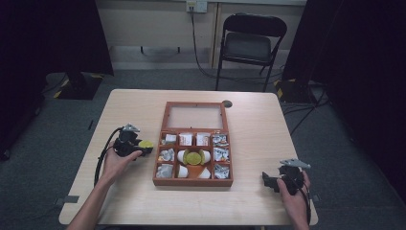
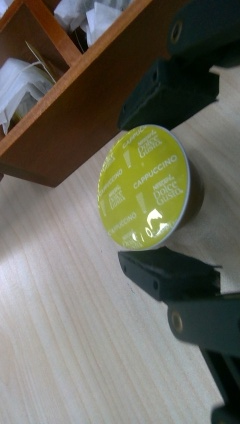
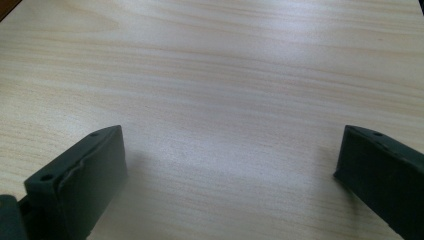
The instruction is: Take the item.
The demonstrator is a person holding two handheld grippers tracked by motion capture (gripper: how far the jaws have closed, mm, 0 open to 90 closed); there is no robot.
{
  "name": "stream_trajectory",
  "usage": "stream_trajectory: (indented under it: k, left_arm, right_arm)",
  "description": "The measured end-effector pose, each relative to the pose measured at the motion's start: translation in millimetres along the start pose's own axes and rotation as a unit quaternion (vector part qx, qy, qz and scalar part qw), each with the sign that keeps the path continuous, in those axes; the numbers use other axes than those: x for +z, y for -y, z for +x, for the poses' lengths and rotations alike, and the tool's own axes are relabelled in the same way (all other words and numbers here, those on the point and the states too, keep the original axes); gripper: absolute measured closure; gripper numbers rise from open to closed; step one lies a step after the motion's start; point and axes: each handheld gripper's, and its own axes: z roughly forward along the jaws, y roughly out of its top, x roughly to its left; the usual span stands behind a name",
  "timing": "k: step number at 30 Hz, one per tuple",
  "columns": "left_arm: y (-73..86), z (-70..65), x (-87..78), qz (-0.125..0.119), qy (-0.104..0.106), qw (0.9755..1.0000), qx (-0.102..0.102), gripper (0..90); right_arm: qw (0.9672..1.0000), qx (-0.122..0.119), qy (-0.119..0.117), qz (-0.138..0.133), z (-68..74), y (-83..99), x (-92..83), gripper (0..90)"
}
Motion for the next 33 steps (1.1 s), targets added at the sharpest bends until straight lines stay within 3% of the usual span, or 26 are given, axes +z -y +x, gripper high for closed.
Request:
stream_trajectory:
  k: [12,23,33]
  left_arm:
    - [-1.4,0.6,-5.6,-0.011,0.001,0.9999,-0.001,20.5]
    - [-2.6,2.1,-20.6,-0.042,0.010,0.9991,-0.003,18.2]
    - [0.1,4.6,-32.6,-0.056,0.010,0.9984,-0.008,18.1]
  right_arm:
    - [1.0000,0.000,0.000,0.000,0.0,0.0,0.0,0.0]
    - [1.0000,0.000,0.000,0.000,0.0,0.0,0.0,0.0]
    - [1.0000,0.000,0.000,0.000,0.0,-0.1,0.1,0.0]
